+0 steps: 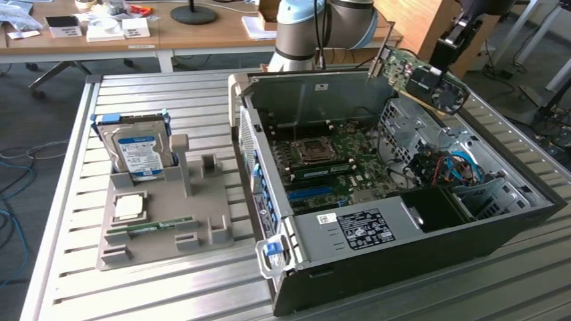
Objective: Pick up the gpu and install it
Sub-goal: 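Insert the gpu into the slot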
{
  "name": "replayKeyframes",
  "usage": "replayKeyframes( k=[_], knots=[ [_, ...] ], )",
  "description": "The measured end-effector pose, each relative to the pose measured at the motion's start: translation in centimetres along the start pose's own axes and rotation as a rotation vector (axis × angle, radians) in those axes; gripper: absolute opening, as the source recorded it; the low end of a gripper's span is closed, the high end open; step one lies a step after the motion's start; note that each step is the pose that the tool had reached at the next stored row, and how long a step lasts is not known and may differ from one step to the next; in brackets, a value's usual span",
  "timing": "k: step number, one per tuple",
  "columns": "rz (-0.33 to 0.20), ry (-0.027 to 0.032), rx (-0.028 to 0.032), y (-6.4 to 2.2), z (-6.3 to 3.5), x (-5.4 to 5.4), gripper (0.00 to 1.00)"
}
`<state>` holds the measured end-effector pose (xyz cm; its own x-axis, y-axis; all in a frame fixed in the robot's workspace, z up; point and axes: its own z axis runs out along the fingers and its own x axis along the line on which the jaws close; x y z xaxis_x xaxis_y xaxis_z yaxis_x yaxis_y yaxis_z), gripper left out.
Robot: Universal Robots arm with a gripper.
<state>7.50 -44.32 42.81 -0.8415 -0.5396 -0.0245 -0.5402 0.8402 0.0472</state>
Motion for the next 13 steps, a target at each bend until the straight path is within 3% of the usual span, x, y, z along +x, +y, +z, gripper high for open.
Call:
replayKeyframes(
  k=[13],
  knots=[
    [-0.217, 0.0103, -0.0053, -0.01, 0.12, 0.0, 0.27]
  ],
)
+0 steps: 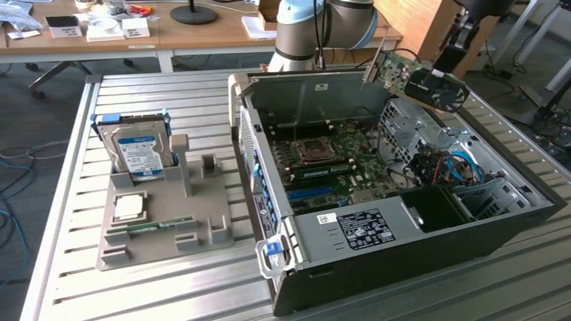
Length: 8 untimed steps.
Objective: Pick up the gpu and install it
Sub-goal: 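Insert the gpu into the slot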
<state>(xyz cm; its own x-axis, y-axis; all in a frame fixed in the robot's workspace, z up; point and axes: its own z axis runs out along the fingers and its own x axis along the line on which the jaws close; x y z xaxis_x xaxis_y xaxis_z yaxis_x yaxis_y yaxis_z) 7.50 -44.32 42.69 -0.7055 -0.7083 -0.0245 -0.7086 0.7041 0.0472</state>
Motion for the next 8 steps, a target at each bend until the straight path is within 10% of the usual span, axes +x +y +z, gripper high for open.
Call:
replayKeyframes(
  k=[8],
  knots=[
    [-0.134, 0.0065, -0.0031, 0.0, 0.05, 0.0, 0.27]
  ],
)
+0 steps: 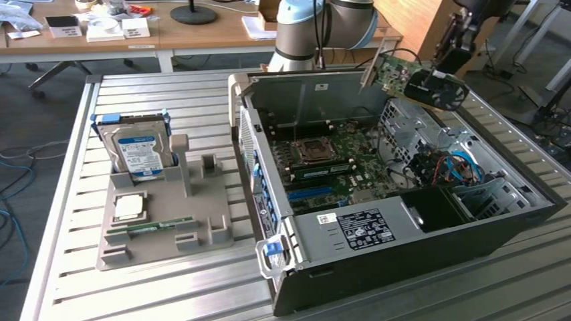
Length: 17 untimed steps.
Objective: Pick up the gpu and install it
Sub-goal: 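Insert the gpu into the slot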
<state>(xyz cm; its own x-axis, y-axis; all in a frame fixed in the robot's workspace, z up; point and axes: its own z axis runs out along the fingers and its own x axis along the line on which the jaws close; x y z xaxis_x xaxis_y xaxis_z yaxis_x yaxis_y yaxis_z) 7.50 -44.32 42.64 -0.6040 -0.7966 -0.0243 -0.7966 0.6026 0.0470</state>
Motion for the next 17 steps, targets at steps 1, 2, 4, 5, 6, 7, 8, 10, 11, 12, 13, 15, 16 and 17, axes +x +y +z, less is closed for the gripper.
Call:
replayKeyframes(
  k=[1, 2, 4, 5, 6, 7, 8, 10, 11, 12, 13, 15, 16, 17],
  knots=[
    [-0.018, 0.0008, -0.0004, 0.0, 0.01, 0.0, 0.27],
    [-0.036, 0.0016, -0.0008, 0.0, 0.02, 0.0, 0.27],
    [-0.071, 0.0034, -0.0017, 0.0, 0.03, 0.0, 0.27],
    [-0.091, 0.0043, -0.0022, 0.0, 0.04, 0.0, 0.27],
    [-0.109, 0.0052, -0.0026, 0.0, 0.05, 0.0, 0.27],
    [-0.127, 0.006, -0.0031, 0.0, 0.05, 0.0, 0.27],
    [-0.144, 0.0068, -0.0034, 0.0, 0.06, 0.0, 0.27],
    [-0.18, 0.0085, -0.0043, 0.0, 0.07, 0.0, 0.27],
    [-0.2, 0.0094, -0.0048, 0.0, 0.08, 0.0, 0.27],
    [-0.218, 0.0103, -0.0053, 0.0, 0.09, 0.01, 0.27],
    [-0.235, 0.0111, -0.0056, 0.0, 0.09, 0.0, 0.27],
    [-0.266, 0.0125, -0.0064, -0.01, 0.11, 0.0, 0.27],
    [-0.281, 0.0133, -0.0067, 0.0, 0.11, 0.01, 0.27],
    [-0.296, 0.014, -0.0072, 0.0, 0.11, 0.0, 0.27]
  ],
)
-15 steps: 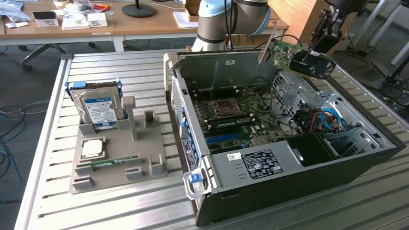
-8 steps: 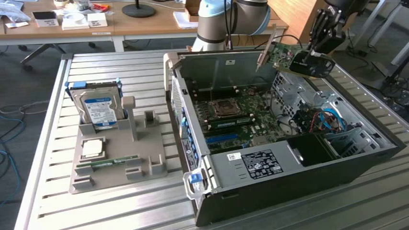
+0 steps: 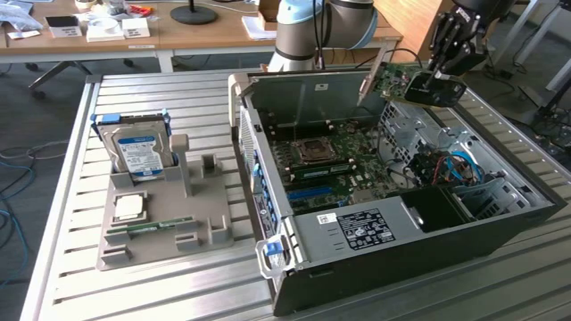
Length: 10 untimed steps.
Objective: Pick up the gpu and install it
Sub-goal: 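Insert the gpu into the slot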
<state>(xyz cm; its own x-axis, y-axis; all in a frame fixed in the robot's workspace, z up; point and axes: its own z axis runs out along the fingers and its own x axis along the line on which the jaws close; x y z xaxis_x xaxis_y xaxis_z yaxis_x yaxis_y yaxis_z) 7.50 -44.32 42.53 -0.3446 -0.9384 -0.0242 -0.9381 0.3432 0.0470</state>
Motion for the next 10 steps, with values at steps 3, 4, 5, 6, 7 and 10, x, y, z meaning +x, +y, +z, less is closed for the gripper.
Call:
replayKeyframes(
  k=[3, 4, 5, 6, 7, 10],
  knots=[
    [-0.043, 0.002, -0.0009, 0.0, 0.01, 0.0, 0.27],
    [-0.055, 0.0025, -0.0013, 0.0, 0.02, 0.0, 0.27],
    [-0.068, 0.0031, -0.0016, 0.0, 0.02, 0.0, 0.27],
    [-0.082, 0.0038, -0.0019, 0.0, 0.03, 0.0, 0.27],
    [-0.096, 0.0045, -0.0023, 0.0, 0.03, 0.0, 0.27],
    [-0.142, 0.0065, -0.0035, 0.0, 0.06, 0.0, 0.27]
  ],
)
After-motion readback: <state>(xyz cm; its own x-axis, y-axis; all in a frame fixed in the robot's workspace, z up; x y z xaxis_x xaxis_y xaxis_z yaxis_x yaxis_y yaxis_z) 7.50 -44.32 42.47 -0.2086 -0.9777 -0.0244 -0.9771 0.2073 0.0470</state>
